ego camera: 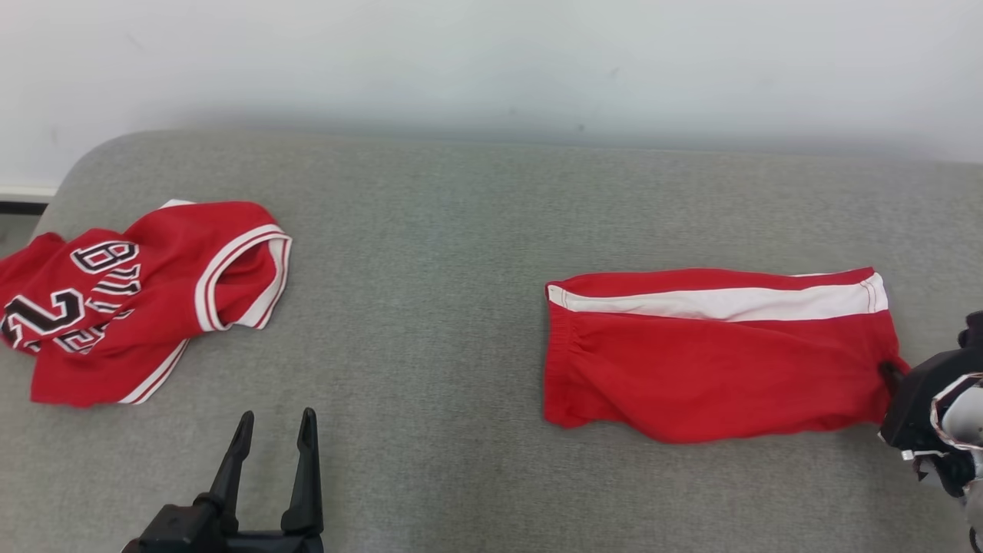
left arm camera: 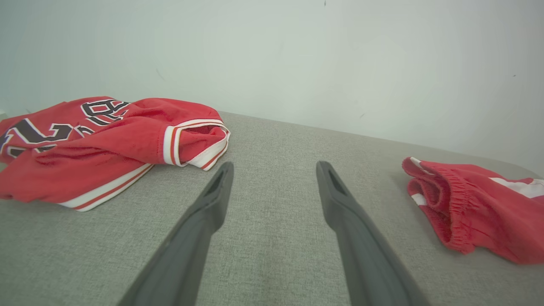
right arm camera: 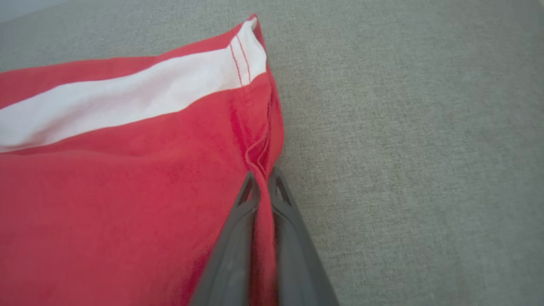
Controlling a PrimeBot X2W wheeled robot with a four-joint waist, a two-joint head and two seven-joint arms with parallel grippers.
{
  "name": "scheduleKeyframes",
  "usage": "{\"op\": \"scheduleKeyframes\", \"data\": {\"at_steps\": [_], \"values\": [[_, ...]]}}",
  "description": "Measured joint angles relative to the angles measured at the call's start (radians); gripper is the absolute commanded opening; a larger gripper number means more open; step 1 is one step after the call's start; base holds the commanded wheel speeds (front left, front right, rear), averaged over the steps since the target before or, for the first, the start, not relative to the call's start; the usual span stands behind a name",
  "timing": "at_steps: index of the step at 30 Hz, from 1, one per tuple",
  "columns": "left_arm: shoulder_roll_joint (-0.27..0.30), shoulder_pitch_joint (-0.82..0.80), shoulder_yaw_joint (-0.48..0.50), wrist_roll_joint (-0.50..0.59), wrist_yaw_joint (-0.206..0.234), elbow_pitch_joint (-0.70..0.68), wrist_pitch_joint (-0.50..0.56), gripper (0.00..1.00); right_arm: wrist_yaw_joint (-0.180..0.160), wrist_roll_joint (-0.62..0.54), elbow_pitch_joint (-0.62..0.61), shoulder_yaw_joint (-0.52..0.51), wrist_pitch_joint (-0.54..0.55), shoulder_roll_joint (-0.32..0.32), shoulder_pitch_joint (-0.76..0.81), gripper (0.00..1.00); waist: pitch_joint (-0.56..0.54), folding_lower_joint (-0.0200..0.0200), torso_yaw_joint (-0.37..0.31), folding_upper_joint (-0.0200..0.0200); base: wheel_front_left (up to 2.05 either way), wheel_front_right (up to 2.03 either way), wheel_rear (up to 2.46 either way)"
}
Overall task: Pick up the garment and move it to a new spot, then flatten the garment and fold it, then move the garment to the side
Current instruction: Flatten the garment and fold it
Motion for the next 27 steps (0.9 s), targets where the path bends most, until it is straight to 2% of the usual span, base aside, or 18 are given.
{"op": "scheduleKeyframes", "data": {"at_steps": [9,16,23,27], "values": [[0.000,0.020,0.004,-0.002,0.000,0.014,0.000,1.00,0.000,0.086,-0.150,-0.030,0.038,-0.041,0.025,0.00,-0.024,0.0000,-0.039,0.0000,0.00,0.00,0.00],[0.000,0.036,0.009,-0.002,0.000,0.014,0.000,1.00,0.000,0.174,-0.346,-0.065,0.059,-0.079,0.071,0.00,-0.046,-0.0001,-0.054,-0.0001,0.00,0.00,0.00],[0.000,0.039,0.006,-0.008,0.000,0.013,0.000,1.00,0.000,0.229,-0.561,-0.082,0.066,-0.087,0.111,0.00,-0.056,0.0000,-0.064,-0.0001,0.00,0.00,0.00],[0.000,0.039,0.003,-0.009,0.000,0.014,0.000,1.00,0.000,0.242,-0.643,-0.080,0.077,-0.077,0.116,0.00,-0.058,0.0000,-0.060,-0.0001,0.00,0.00,0.00]]}}
